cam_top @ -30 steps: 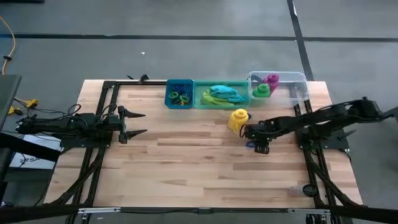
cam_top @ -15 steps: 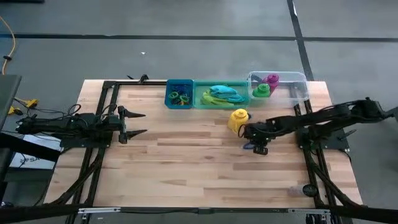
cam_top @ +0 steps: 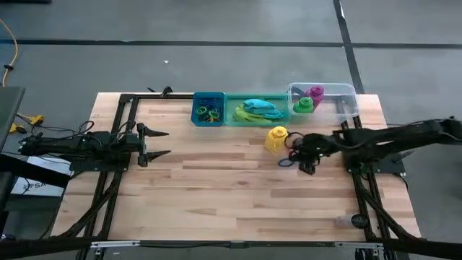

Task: Pick & Place Sports Items
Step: Put the bottom blue spring keychain into the blue bin

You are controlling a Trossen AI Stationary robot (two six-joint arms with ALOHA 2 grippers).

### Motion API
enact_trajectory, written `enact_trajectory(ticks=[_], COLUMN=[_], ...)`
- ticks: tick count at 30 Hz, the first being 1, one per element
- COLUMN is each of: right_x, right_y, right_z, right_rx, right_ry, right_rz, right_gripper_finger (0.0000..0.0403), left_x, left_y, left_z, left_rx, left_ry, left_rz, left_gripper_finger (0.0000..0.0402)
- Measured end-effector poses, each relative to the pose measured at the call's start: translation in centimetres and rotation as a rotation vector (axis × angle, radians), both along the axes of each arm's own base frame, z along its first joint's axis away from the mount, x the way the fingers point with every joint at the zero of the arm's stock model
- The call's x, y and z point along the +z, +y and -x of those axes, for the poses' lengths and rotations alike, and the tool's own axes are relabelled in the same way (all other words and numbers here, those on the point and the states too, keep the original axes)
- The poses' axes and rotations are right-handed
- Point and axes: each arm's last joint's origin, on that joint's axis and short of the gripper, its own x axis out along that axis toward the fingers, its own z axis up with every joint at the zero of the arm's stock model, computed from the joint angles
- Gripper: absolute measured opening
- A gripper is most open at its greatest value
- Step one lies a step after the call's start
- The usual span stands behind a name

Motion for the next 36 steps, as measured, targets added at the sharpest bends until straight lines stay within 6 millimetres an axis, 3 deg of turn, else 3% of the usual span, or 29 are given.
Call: enact_trajectory(ticks=[7,29,36], right_x=[1.7,1.4,1.4], right_y=[-0.3,-0.3,-0.3], right_z=[1.6,2.0,2.0], right_rx=[-0.044,-0.043,-0.038], right_ry=[-0.091,-0.039,-0.04], right_rz=[0.05,0.08,0.085], right_gripper_finger=[0.0003,0.0004,0.0056], left_x=[0.0,0.0,0.0], left_y=[0.0,0.0,0.0], left_z=[0.0,0.0,0.0], left_rx=[0.0,0.0,0.0], left_ry=[0.0,0.0,0.0], left_rz=[0.0,0.0,0.0], left_gripper_finger=[0.0368,0.0368,0.0368])
